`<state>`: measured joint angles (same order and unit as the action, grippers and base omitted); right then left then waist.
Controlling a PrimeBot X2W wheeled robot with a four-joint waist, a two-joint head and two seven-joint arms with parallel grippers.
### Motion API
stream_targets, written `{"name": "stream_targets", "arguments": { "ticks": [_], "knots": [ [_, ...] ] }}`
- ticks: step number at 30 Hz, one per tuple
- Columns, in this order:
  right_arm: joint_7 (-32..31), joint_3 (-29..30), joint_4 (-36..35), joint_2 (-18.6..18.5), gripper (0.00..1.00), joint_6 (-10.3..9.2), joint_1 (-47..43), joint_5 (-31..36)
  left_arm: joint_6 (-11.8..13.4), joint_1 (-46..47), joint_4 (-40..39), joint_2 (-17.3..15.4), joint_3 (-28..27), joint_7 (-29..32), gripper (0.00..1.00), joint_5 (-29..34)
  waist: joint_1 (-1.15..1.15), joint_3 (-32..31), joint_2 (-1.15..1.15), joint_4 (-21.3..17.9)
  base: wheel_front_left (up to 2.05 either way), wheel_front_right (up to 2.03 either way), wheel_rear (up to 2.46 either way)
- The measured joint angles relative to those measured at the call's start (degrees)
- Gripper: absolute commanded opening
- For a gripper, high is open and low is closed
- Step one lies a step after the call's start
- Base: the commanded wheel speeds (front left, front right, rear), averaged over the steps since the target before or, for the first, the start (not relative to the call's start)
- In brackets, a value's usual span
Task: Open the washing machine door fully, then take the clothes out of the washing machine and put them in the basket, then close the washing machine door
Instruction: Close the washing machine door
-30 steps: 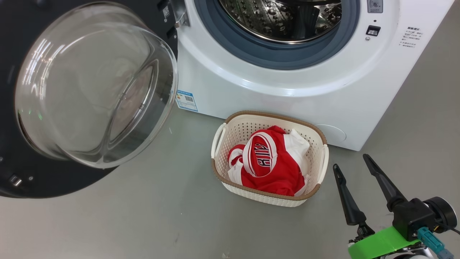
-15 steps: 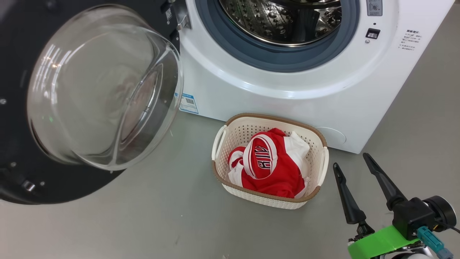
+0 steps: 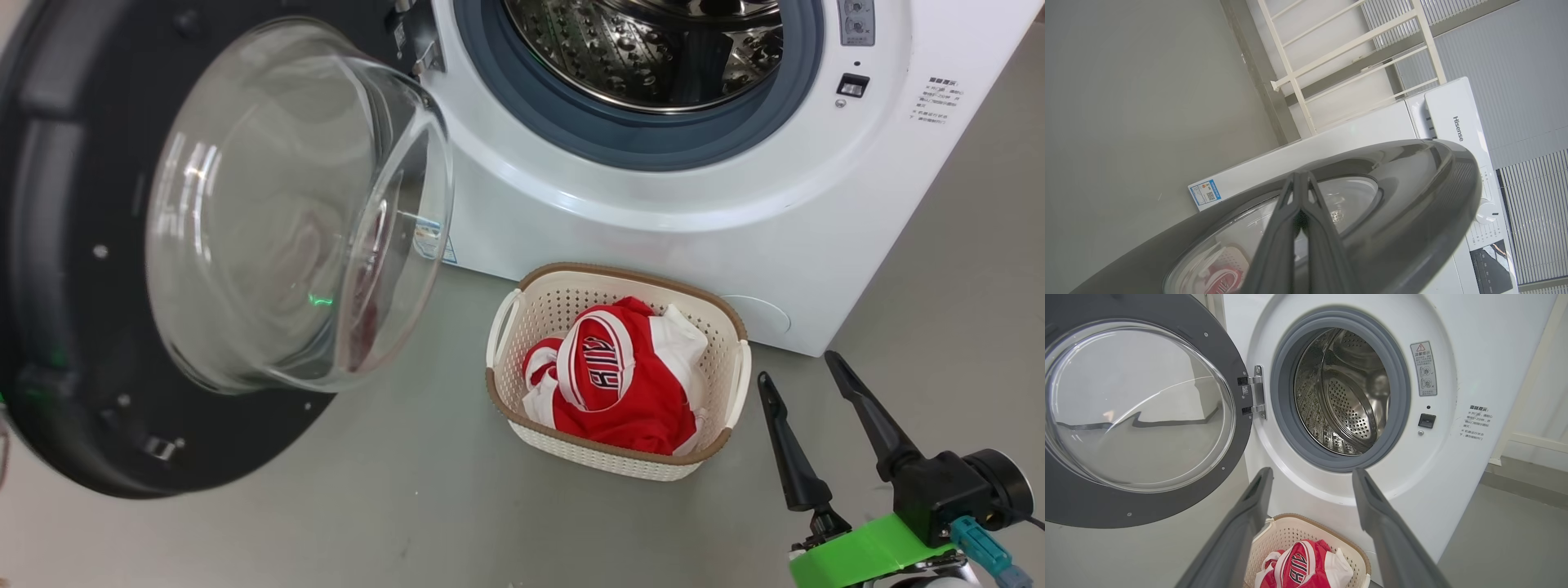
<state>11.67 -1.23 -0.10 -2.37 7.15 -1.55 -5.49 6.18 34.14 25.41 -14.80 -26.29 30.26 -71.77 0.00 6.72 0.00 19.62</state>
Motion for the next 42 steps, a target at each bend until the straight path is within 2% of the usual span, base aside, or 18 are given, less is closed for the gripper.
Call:
{"name": "stream_targets", "arguments": {
  "ticks": [16,25,35,42],
  "knots": [
    [1.5,-0.5,2.0,0.0,1.00,0.00,0.3,-1.1,5.2,-7.5,-19.6,7.4,2.8,4.0,0.00,-1.8,0.00,0.2,0.00,-2.5,0.00,0.00,0.00],
    [2.0,-0.6,2.9,0.0,1.00,0.00,1.0,-2.1,8.5,-10.1,-27.0,11.5,3.0,6.0,0.00,-7.2,0.00,1.1,0.00,-4.1,0.00,0.00,0.00],
    [2.5,-0.6,3.8,-0.1,1.00,0.00,1.9,-2.4,10.5,-13.5,-32.6,12.7,5.2,6.0,0.00,-12.3,0.00,1.1,0.00,-5.3,0.00,0.00,0.00],
    [2.6,-0.6,3.9,-0.1,1.00,0.00,1.9,-3.2,10.5,-15.8,-34.9,12.8,8.6,5.4,0.00,-13.0,0.00,0.9,0.00,-5.8,0.00,0.00,0.00]
  ]
}}
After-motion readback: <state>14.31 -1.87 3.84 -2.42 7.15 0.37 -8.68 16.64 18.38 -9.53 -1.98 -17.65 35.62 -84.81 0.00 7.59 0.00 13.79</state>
